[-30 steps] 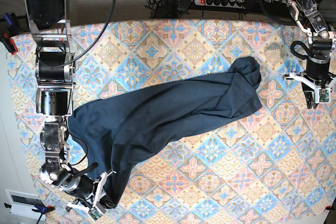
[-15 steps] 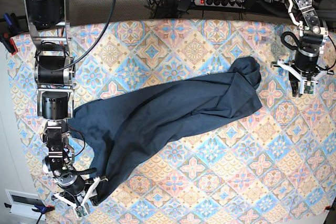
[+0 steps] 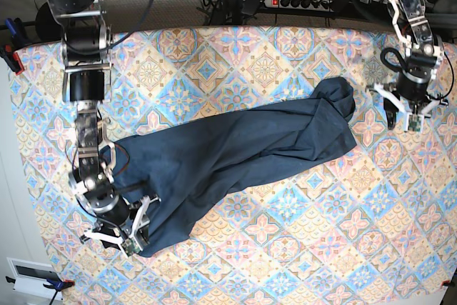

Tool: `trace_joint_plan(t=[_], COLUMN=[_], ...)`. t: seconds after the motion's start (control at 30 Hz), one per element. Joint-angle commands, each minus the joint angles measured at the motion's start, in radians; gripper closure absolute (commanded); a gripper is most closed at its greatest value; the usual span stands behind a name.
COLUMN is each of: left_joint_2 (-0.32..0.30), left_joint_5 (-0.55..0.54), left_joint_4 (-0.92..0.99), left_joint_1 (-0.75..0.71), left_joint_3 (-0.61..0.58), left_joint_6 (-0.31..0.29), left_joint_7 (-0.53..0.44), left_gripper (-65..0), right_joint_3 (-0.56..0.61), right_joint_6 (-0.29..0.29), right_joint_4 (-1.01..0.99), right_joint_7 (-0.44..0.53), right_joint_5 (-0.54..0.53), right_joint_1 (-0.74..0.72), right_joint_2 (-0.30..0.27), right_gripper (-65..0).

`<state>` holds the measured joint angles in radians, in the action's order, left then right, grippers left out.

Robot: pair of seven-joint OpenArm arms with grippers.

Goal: Layout the t-shirt on the table in an organized manner, then fold the t-shirt properly
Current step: 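Release the shirt with both grippers and regrasp its edges, then drag the shirt edge with the left gripper to spread the body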

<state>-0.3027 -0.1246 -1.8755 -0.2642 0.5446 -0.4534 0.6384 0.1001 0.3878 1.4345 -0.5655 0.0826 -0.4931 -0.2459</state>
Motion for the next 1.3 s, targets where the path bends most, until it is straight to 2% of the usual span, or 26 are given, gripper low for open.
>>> trace_joint_plan(t=[0.0, 0.23, 0.37, 0.47, 0.57, 0.67, 0.73, 1.03, 1.1, 1.27], left_joint_2=[-0.023, -0.034, -0.029, -0.036, -0.08, -0.085, -0.086, -0.046, -0.017, 0.009], left_joint_5=[-0.008, -0.011, -0.04, -0.195, -0.337, -0.465, -0.508, -0.522, -0.515, -0.513], left_joint_4=[0.021, 0.21, 0.238, 0.235, 0.239, 0.296, 0.343, 0.455, 0.483, 0.591], left_joint_1=[0.024, 0.15, 0.193, 0.199, 0.208, 0.214, 0.234, 0.291, 0.316, 0.371], left_joint_3=[0.002, -0.067, -0.113, -0.126, -0.097, -0.05, -0.045, -0.085, -0.085, -0.088], left_joint_6=[0.002, 0.0, -0.003, -0.003, -0.003, -0.003, -0.003, -0.003, -0.003, 0.0], left_joint_7=[-0.012, -0.012, -0.009, 0.08, 0.182, 0.203, 0.203, 0.203, 0.203, 0.203], left_gripper=[-21.8, -21.9, -21.9, -23.6, -29.2, -33.9, -34.3, -34.0, -34.0, -34.0], right_joint_3=[-0.004, -0.007, -0.009, -0.015, -0.015, -0.015, -0.015, -0.012, -0.012, -0.01], right_joint_6=[-0.002, -0.002, -0.002, -0.002, -0.002, -0.002, -0.002, -0.002, -0.002, -0.002], right_joint_4=[0.055, 0.222, 0.276, 0.286, 0.289, 0.289, 0.291, 0.325, 0.325, 0.34], right_joint_7=[0.011, 0.003, 0.003, 0.003, 0.005, 0.005, 0.005, 0.005, 0.005, 0.005], right_joint_5=[-0.007, -0.007, -0.007, -0.007, -0.008, -0.008, -0.008, -0.008, -0.008, -0.008], right_joint_1=[0.006, 0.201, 0.238, 0.254, 0.281, 0.287, 0.287, 0.287, 0.287, 0.29], right_joint_2=[-0.007, -0.007, -0.007, -0.007, -0.01, -0.01, -0.01, -0.01, -0.01, -0.01], right_gripper=[-22.2, -22.1, -22.1, -22.1, -22.1, -22.1, -22.1, -22.1, -22.1, -22.1])
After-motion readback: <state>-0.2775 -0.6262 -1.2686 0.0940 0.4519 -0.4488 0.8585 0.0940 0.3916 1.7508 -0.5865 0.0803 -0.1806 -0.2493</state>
